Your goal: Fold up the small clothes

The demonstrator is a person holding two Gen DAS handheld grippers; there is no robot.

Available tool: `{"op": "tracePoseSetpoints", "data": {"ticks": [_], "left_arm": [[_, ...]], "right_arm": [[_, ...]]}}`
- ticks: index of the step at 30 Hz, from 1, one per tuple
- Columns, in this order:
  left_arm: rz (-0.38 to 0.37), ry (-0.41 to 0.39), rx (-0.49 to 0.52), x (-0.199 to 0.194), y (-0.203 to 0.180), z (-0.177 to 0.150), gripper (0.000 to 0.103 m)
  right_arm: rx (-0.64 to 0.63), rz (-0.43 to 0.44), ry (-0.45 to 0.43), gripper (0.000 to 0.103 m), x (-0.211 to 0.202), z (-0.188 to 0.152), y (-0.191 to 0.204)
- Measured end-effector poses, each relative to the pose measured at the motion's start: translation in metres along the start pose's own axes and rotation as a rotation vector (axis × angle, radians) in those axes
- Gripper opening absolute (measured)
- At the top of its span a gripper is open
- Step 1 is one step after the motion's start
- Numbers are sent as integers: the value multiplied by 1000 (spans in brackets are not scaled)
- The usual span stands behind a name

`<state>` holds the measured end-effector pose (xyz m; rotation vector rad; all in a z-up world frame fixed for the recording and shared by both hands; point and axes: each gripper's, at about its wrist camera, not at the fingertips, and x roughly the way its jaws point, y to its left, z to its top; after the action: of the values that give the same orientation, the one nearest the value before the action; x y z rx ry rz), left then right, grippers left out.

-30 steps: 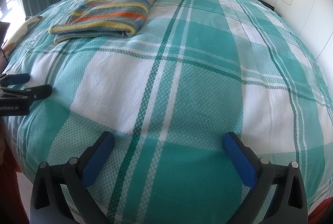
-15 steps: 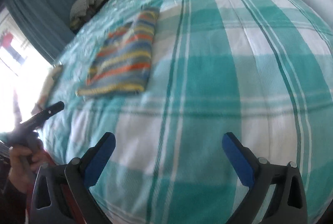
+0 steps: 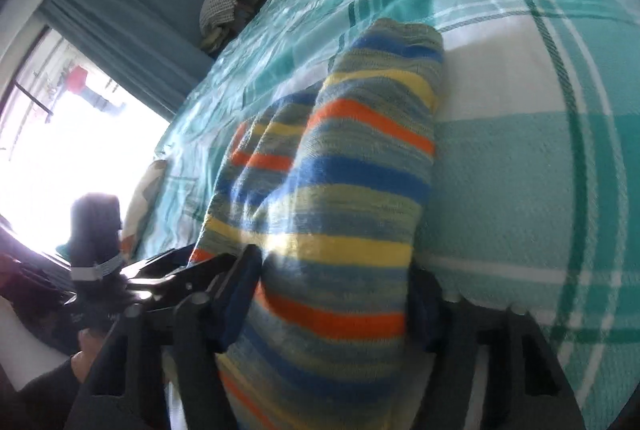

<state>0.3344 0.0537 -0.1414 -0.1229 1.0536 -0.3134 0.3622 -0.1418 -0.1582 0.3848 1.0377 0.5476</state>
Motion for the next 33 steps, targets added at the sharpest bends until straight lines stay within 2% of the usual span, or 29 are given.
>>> {"op": "tracePoseSetpoints", "data": {"ticks": [1,3,5,8,12,13,14,15,16,17,18,19,20,21,23,26,29,33], "left_arm": [[-40,12,-4,-2,-5,1,21],[15,-20,26,-16,-18,4,18],[48,-75,80,-37,-34,6,17],[26,-178,115,-83,-53,13,17],[-39,-301,156,-141,-80,33,18],[-54,-315,168,-144,-88,39,23],[-47,-299,173,-136,-94,45,42],[-18,-253,170,-117,-98,50,57],[39,-213,164,-99,-98,51,84],[124,-177,142,-82,-94,42,85],[191,-146,114,-74,-87,27,83],[204,-131,96,-74,-79,7,82],[183,-136,98,-79,-72,-15,83],[198,-151,123,-91,-67,-46,85],[296,-176,182,-111,-66,-95,100],[382,-189,219,-144,-73,-155,100],[424,-177,221,-174,-91,-179,100],[528,-244,250,-212,-119,-174,101]], "right_arm": [[-50,-79,3,34,5,0,10],[-195,-228,-26,29,2,-6,41],[-314,-303,-81,27,-12,-15,71],[-344,-283,-186,26,-53,-16,95],[-313,-230,-319,26,-120,3,109],[-304,-225,-332,26,-128,11,111],[-280,-226,-342,29,-140,19,106],[-255,-234,-336,32,-144,27,97],[-210,-251,-302,51,-144,35,82],[-158,-305,-251,80,-140,39,61],[-128,-391,-213,90,-136,36,43],[-113,-475,-188,91,-138,25,28],[-109,-516,-168,91,-144,11,18],[-114,-530,-159,91,-156,-10,11],[-151,-552,-163,95,-183,-57,5],[-167,-634,-158,100,-211,-136,8],[-123,-617,-144,100,-230,-189,15],[-60,-575,-172,100,-246,-225,45]]}}
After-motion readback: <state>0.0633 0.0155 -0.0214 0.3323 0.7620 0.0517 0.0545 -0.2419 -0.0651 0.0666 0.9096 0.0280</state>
